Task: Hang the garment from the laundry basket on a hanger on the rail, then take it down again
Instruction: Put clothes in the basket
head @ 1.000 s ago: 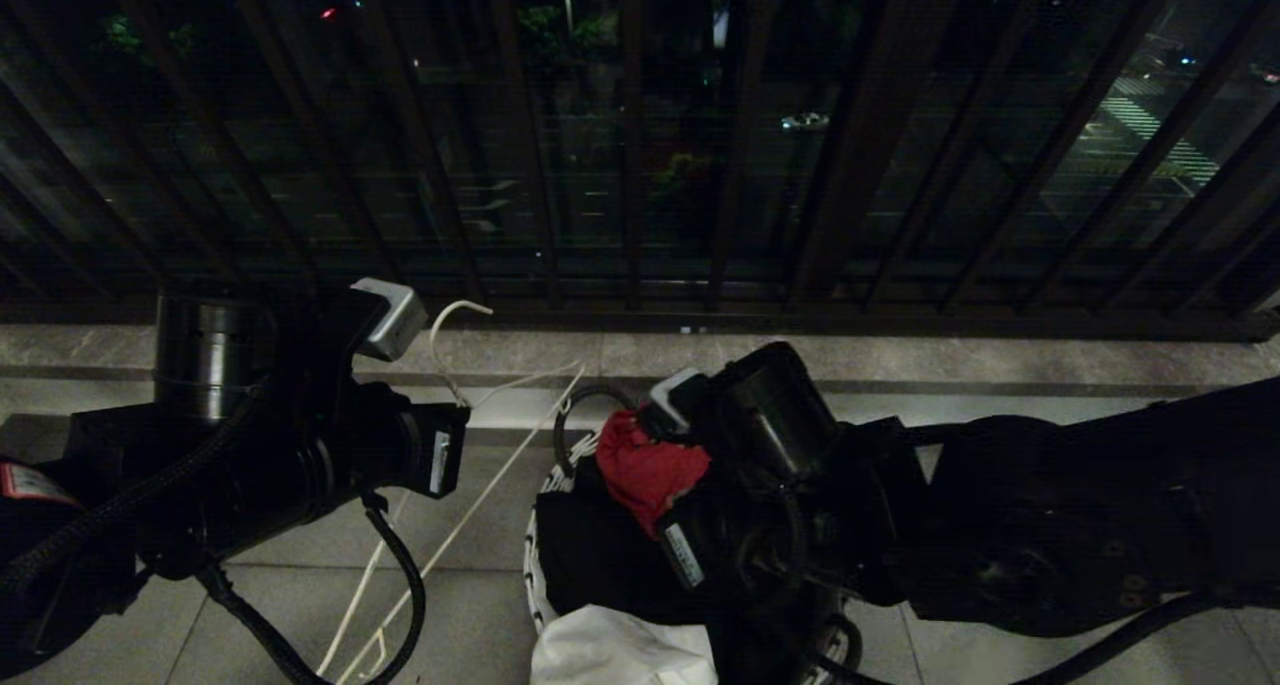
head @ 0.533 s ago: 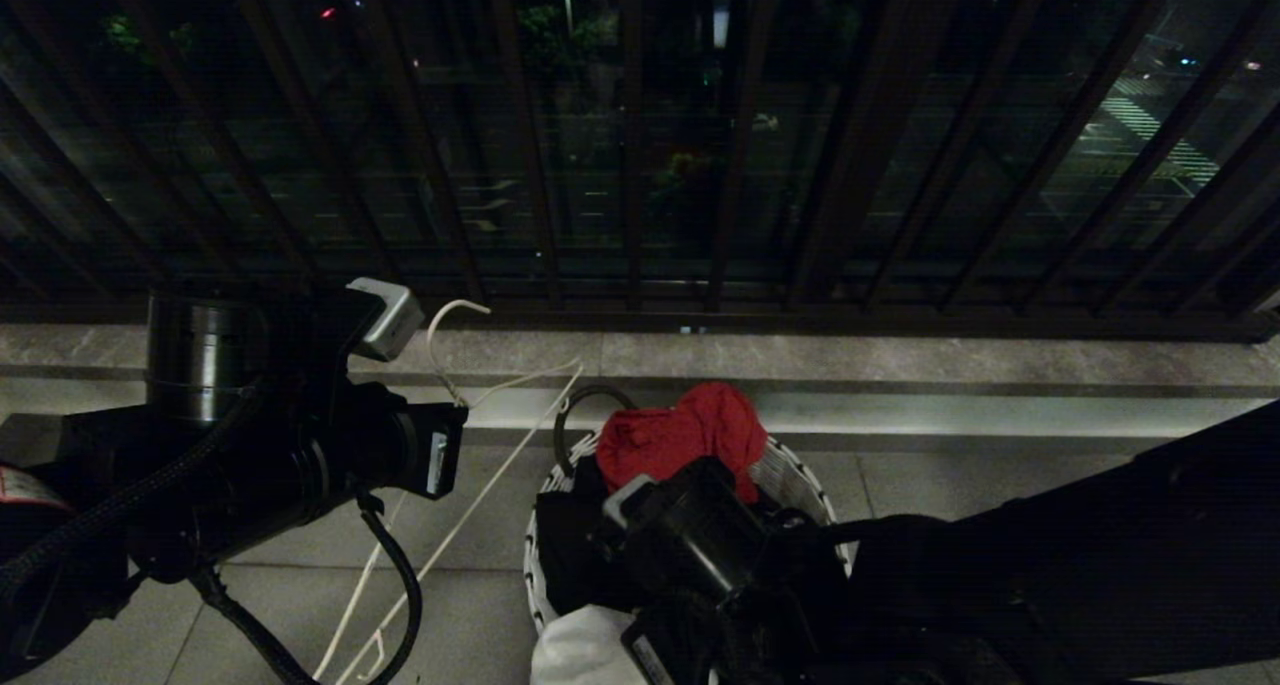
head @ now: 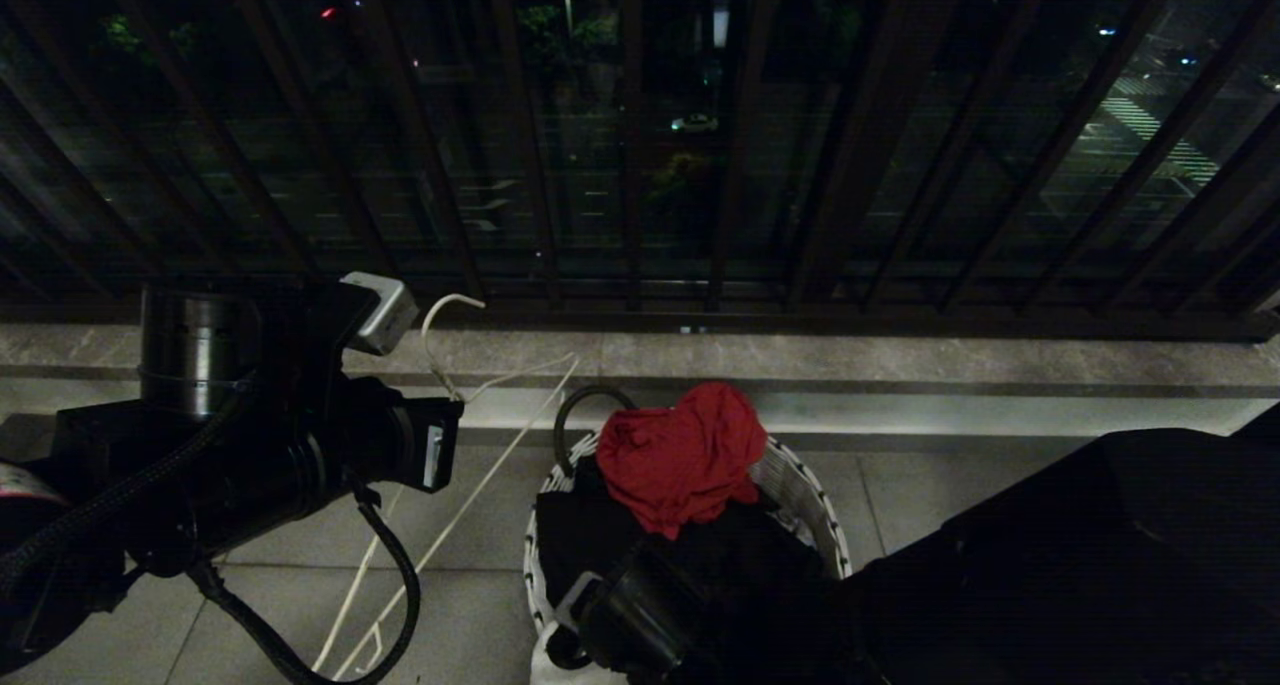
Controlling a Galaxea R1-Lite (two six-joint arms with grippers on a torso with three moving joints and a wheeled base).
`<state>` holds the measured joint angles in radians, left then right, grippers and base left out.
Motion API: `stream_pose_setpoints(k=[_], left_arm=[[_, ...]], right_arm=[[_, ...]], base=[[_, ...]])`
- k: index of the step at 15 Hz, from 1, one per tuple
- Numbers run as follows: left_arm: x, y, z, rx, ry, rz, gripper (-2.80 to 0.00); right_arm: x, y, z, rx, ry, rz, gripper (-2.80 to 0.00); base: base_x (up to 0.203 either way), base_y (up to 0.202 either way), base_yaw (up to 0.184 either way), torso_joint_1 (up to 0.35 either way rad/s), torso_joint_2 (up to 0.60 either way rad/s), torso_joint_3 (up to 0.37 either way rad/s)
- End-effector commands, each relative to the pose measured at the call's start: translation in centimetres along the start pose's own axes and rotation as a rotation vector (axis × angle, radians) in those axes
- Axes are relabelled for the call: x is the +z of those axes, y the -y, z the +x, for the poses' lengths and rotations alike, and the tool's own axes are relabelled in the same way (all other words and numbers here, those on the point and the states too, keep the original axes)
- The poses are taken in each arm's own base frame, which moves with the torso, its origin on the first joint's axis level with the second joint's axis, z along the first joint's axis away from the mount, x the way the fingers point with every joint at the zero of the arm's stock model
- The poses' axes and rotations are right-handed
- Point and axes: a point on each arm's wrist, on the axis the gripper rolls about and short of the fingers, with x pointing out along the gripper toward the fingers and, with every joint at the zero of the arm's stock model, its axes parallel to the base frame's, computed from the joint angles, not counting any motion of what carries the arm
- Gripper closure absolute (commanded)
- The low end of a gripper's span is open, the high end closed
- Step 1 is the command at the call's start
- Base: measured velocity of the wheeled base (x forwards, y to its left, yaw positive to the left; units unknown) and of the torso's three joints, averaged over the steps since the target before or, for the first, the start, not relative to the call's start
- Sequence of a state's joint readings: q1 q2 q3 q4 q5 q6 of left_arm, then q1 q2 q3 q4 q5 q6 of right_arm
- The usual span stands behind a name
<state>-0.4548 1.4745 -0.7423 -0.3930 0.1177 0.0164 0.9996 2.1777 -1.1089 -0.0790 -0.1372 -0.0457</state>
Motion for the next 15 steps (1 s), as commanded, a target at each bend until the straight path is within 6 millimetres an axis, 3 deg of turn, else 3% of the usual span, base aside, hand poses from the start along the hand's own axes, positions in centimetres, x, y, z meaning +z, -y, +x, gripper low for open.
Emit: stream_pose_setpoints(k=[1, 3, 13, 14, 15], left_arm=[[0.1, -0.2, 0.0, 0.008, 0.004, -0.001, 0.00], [0.0, -0.3, 0.1, 0.011, 0.001, -0.002, 0.00], [0.0, -0.3, 0.2, 0.014, -0.002, -0.003, 0.00], [0.0, -0.3, 0.2, 0.014, -0.002, -0.003, 0.00], [0.0, -0.3, 0.2, 0.014, -0.001, -0.003, 0.00]], right_arm=[[0.1, 0.0, 0.7, 0.002, 0.019, -0.010, -2.80], [0.6, 0.4, 1.3, -0.008, 0.080, -0.043, -2.80], [-0.1, 0.5, 2.8, -0.009, 0.040, -0.078, -2.80], [-0.1, 0.5, 2.8, -0.009, 0.040, -0.083, 0.00], [-0.1, 0.5, 2.8, -0.008, 0.038, -0.084, 0.00]], base=[[0.000, 0.000, 0.000, 0.000, 0.00, 0.000], [0.000, 0.000, 0.000, 0.000, 0.00, 0.000], [0.000, 0.000, 0.000, 0.000, 0.00, 0.000], [0.000, 0.000, 0.000, 0.000, 0.00, 0.000], [0.000, 0.000, 0.000, 0.000, 0.00, 0.000]])
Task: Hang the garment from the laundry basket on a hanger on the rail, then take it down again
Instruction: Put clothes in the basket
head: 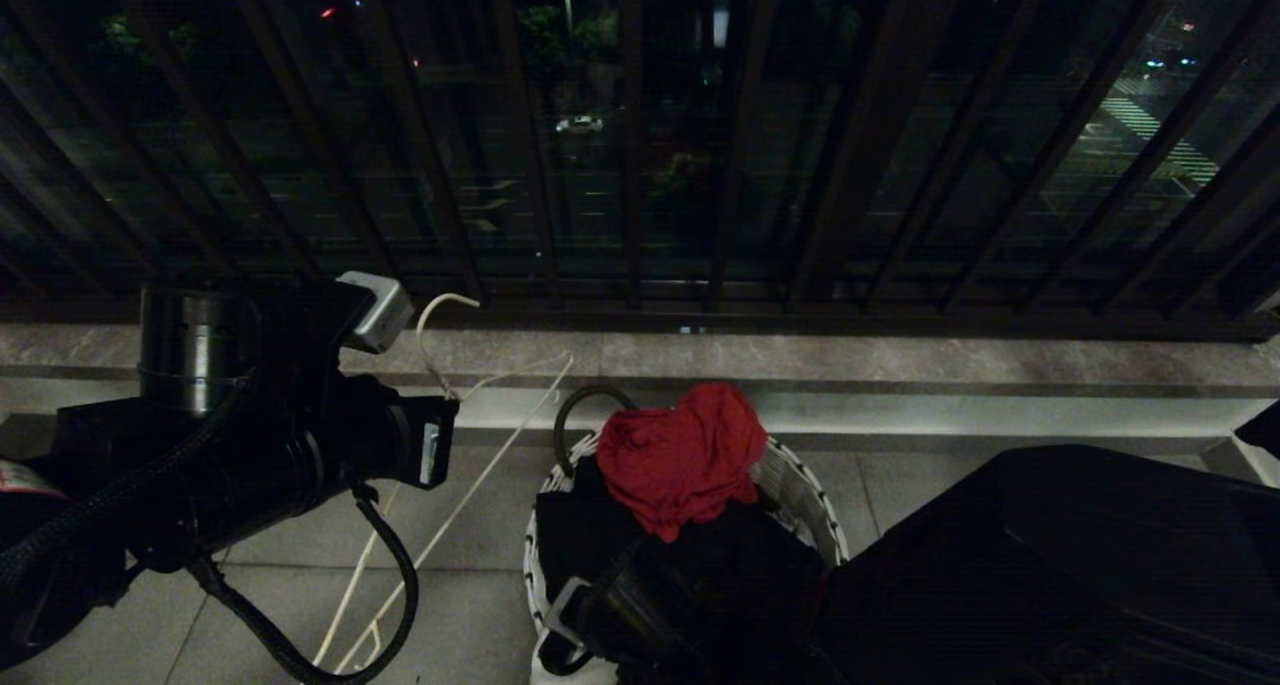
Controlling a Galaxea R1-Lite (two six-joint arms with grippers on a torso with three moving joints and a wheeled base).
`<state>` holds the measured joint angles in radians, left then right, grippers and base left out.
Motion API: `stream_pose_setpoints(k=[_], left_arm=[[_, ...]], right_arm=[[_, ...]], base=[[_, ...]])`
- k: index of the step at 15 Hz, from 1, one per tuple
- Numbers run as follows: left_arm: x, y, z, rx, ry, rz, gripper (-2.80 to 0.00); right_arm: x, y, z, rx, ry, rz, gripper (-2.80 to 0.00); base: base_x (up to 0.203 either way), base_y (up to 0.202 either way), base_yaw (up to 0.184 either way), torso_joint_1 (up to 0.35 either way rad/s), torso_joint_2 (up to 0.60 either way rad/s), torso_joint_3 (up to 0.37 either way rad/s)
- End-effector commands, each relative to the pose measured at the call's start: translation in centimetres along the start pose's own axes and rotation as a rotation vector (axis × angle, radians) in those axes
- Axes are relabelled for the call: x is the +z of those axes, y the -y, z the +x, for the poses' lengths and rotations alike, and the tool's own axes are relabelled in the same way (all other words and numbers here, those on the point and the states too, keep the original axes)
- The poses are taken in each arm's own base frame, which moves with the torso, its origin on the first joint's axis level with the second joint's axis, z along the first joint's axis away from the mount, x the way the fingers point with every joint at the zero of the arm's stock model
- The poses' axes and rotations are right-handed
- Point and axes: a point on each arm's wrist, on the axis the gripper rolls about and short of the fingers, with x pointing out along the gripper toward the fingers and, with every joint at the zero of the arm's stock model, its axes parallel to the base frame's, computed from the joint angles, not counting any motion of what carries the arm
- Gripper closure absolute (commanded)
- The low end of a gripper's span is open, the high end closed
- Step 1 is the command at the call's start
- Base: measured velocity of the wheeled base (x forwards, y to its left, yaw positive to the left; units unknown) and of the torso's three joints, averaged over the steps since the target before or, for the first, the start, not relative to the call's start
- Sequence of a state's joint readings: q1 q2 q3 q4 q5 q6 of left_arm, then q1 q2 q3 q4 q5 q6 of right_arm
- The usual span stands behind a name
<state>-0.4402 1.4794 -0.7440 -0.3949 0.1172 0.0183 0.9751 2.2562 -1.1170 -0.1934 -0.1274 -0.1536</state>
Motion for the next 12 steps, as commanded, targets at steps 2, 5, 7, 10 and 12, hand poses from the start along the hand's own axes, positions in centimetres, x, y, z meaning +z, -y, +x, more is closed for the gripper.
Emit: stream_pose_setpoints(k=[2, 5, 7, 10, 12], left_arm=[[0.1, 0.0, 0.1, 0.002, 0.005, -0.001, 0.00], [0.1, -0.2, 0.1, 0.010, 0.004, -0.003, 0.00], [0.0, -0.2, 0.3, 0.009, -0.001, -0.003, 0.00], [0.0, -0.2, 0.3, 0.010, -0.001, -0.003, 0.00], [0.1, -0.2, 0.2, 0.010, 0.003, -0.003, 0.00]], right_arm=[[-0.2, -0.2, 0.4, 0.002, -0.010, -0.004, 0.00], [-0.2, -0.1, 0.3, 0.002, -0.006, -0.002, 0.00], [0.1, 0.0, -0.3, 0.000, 0.010, 0.003, 0.00], [1.2, 0.4, -2.9, -0.005, 0.070, 0.029, 0.00], [1.8, 0.7, -4.9, -0.010, 0.119, 0.058, 0.00]], base=[[0.000, 0.000, 0.000, 0.000, 0.00, 0.000], [0.000, 0.000, 0.000, 0.000, 0.00, 0.000], [0.000, 0.000, 0.000, 0.000, 0.00, 0.000], [0.000, 0.000, 0.000, 0.000, 0.00, 0.000], [0.000, 0.000, 0.000, 0.000, 0.00, 0.000]])
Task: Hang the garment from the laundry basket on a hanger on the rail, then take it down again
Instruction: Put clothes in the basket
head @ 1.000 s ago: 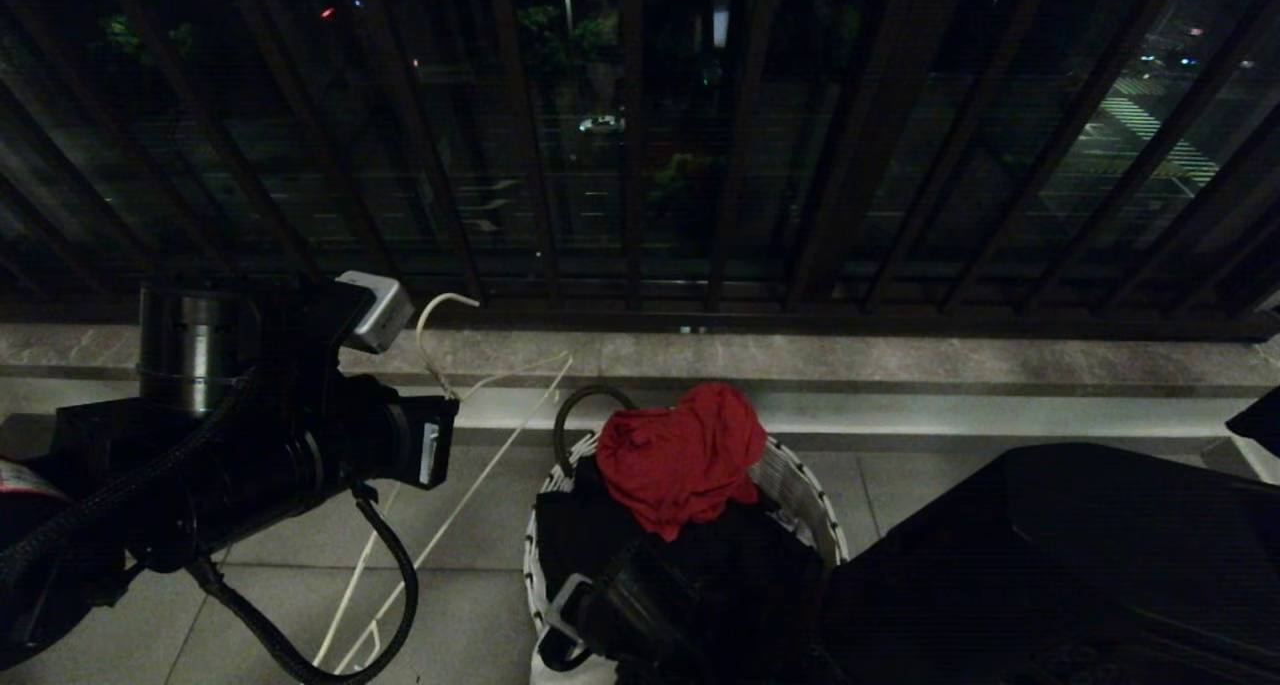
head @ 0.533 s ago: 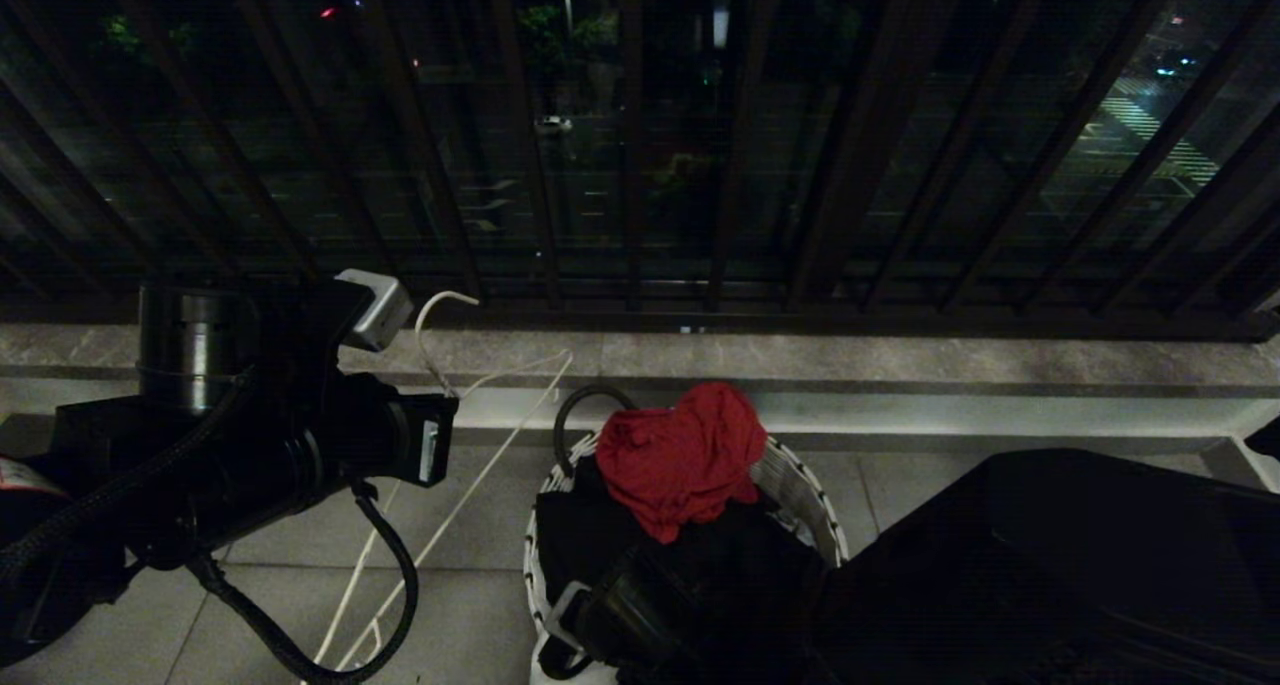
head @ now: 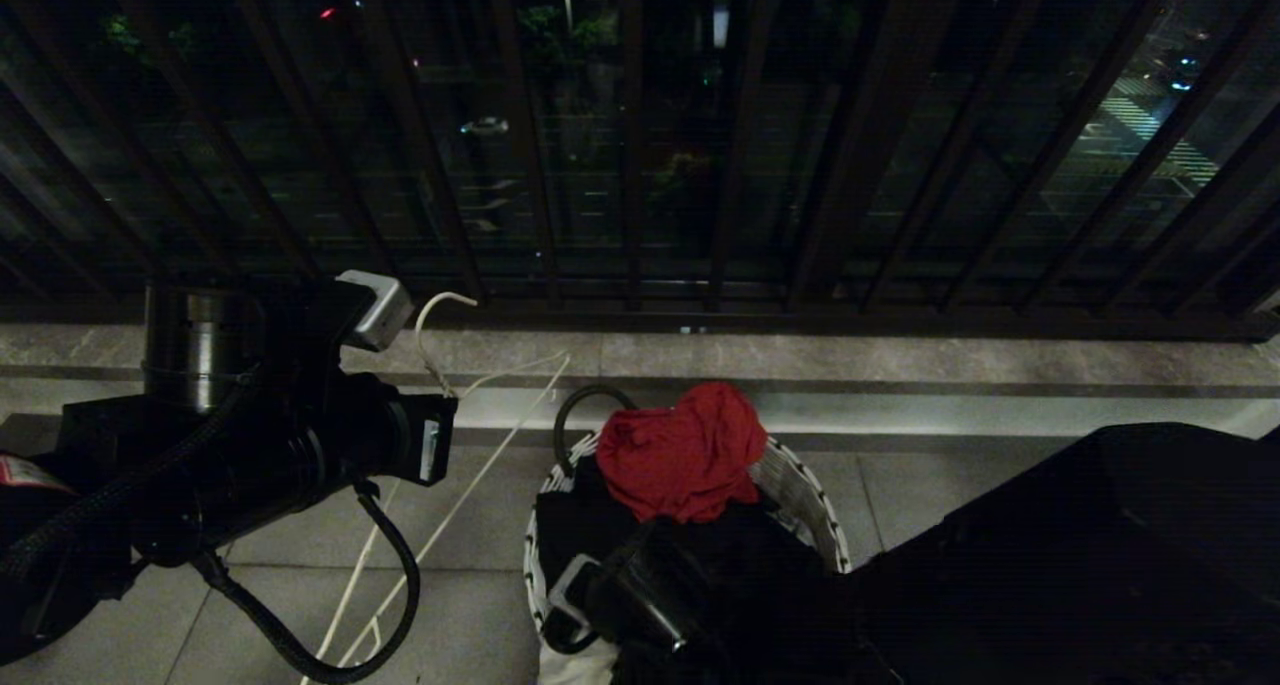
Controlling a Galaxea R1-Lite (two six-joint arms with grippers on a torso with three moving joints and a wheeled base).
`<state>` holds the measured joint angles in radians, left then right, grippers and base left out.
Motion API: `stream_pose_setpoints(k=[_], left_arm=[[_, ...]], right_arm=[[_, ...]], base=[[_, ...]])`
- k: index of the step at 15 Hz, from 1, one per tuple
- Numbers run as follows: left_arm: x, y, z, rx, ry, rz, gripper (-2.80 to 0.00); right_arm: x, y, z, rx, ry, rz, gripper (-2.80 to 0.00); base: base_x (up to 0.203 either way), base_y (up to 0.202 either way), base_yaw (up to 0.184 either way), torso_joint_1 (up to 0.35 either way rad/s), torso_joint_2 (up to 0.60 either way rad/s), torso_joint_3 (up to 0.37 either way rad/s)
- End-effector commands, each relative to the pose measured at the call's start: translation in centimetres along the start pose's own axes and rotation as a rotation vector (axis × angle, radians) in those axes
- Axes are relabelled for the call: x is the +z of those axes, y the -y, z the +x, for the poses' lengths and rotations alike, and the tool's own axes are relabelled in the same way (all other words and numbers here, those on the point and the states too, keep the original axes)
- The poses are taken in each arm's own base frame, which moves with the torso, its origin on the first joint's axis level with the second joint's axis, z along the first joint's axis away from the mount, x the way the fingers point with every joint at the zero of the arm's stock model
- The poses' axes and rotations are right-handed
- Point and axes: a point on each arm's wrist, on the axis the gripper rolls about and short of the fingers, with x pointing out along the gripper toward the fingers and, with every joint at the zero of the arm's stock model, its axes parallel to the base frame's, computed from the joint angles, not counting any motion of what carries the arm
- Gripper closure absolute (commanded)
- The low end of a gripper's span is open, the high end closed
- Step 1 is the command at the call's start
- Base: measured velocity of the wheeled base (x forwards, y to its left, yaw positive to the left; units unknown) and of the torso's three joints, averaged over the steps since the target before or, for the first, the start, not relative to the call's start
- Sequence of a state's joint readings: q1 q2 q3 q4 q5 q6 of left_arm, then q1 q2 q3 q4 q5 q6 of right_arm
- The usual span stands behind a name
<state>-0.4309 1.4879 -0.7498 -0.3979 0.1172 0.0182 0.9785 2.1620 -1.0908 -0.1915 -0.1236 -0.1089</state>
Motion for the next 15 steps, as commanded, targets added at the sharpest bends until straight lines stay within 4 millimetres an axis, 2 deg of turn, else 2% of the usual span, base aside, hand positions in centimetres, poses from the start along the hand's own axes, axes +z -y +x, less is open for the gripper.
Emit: stream_pose_setpoints(k=[1, 7, 15], left_arm=[[0.1, 0.0, -0.1, 0.001, 0.006, -0.001, 0.00], [0.3, -0.1, -0.5, 0.001, 0.020, -0.004, 0.00], [0.8, -0.2, -1.0, 0.002, 0.040, -0.006, 0.00]], right_arm=[[1.6, 0.5, -3.2, -0.009, 0.091, 0.036, 0.00], [4.5, 2.1, -12.5, -0.010, 0.342, 0.227, 0.00], [6.5, 3.8, -23.3, -0.057, 0.621, 0.280, 0.00]], base=[[0.000, 0.000, 0.000, 0.000, 0.00, 0.000], [0.000, 0.000, 0.000, 0.000, 0.00, 0.000], [0.000, 0.000, 0.000, 0.000, 0.00, 0.000]])
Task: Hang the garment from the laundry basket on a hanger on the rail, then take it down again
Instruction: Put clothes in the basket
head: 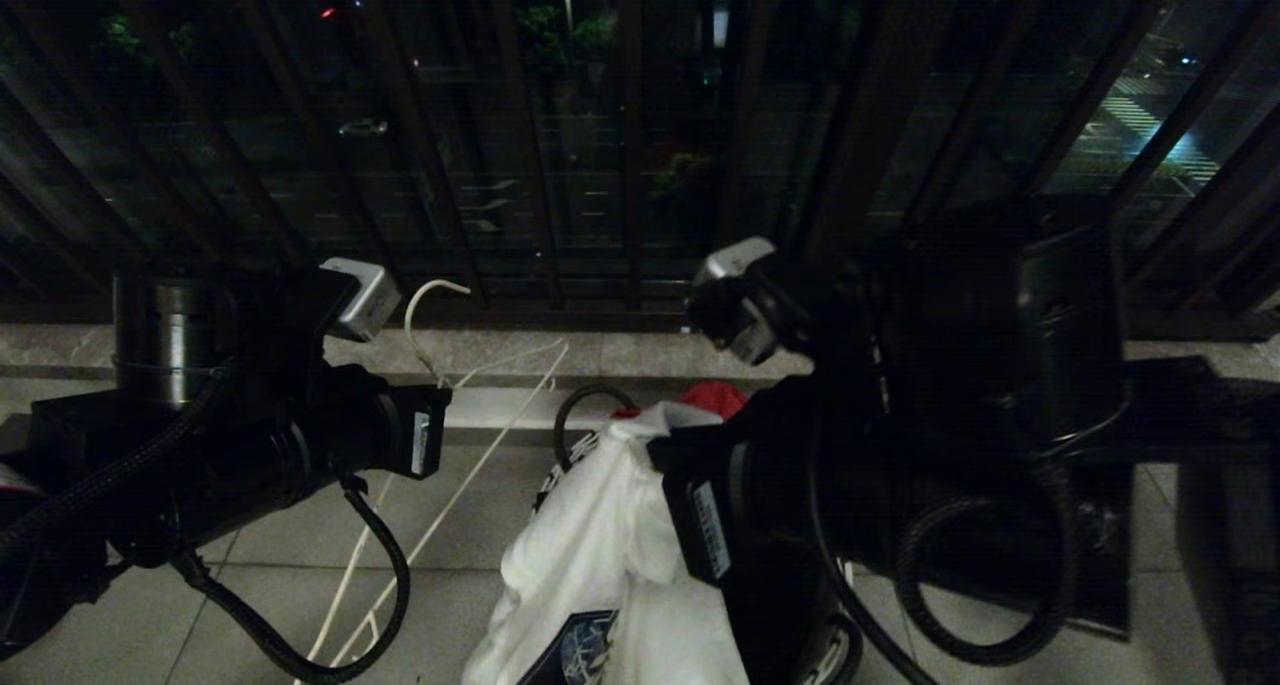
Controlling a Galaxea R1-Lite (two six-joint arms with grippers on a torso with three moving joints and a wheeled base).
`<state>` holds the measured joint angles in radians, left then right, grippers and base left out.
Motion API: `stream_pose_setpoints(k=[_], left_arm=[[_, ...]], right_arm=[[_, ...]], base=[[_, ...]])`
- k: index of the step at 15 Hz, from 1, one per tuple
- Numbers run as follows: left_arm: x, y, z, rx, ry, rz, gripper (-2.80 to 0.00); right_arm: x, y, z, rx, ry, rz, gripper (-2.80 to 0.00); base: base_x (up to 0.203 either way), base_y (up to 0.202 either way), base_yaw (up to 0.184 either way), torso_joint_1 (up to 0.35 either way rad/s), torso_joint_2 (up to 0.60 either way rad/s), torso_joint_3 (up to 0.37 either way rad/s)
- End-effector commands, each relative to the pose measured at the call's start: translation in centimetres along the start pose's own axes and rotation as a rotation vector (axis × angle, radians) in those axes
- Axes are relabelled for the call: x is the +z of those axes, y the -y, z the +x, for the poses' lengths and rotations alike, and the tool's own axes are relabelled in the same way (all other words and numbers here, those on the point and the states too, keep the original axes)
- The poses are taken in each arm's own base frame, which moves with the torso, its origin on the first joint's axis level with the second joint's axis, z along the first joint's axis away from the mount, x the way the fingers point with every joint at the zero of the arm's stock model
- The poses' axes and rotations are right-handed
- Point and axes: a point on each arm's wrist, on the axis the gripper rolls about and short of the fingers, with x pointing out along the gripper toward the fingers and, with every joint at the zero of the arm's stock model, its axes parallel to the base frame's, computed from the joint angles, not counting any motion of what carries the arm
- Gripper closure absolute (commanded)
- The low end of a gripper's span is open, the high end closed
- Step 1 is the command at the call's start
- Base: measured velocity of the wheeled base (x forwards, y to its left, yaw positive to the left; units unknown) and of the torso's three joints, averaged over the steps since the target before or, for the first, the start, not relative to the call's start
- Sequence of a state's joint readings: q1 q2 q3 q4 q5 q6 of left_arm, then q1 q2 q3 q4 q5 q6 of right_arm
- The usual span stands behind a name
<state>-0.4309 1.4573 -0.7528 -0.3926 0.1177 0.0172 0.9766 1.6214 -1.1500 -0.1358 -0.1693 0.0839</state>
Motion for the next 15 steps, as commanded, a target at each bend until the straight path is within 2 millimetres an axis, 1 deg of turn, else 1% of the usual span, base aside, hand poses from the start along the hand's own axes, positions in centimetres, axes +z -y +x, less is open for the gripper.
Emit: stream_pose_setpoints(k=[1, 3, 6, 8, 11, 13, 15], left_arm=[[0.3, -0.2, -0.3, 0.006, 0.016, -0.004, 0.00], [0.8, -0.5, -0.5, 0.017, 0.036, -0.009, 0.00], [1.9, -1.6, -1.2, 0.058, 0.081, -0.026, 0.00], [2.7, -2.9, -1.9, 0.112, 0.119, -0.041, 0.00], [4.2, -4.6, -3.6, 0.184, 0.193, -0.059, 0.00], [4.6, -4.9, -4.6, 0.201, 0.222, -0.045, 0.00], [4.9, -4.9, -5.4, 0.204, 0.244, -0.043, 0.00]], right_arm=[[2.5, 0.4, -3.1, -0.002, 0.111, 0.013, 0.00], [3.6, 1.2, -3.8, -0.047, 0.151, -0.025, 0.00], [5.3, 1.9, -4.5, -0.097, 0.210, -0.077, 0.00], [5.7, 2.4, -4.6, -0.141, 0.222, -0.168, 0.00], [7.3, 3.1, -5.2, -0.178, 0.271, -0.195, 0.00], [8.6, 3.9, -5.6, -0.216, 0.307, -0.221, 0.00], [9.8, 4.2, -6.3, -0.241, 0.351, -0.237, 0.00]], base=[[0.000, 0.000, 0.000, 0.000, 0.00, 0.000], [0.000, 0.000, 0.000, 0.000, 0.00, 0.000], [0.000, 0.000, 0.000, 0.000, 0.00, 0.000], [0.000, 0.000, 0.000, 0.000, 0.00, 0.000], [0.000, 0.000, 0.000, 0.000, 0.00, 0.000], [0.000, 0.000, 0.000, 0.000, 0.00, 0.000], [0.000, 0.000, 0.000, 0.000, 0.00, 0.000]])
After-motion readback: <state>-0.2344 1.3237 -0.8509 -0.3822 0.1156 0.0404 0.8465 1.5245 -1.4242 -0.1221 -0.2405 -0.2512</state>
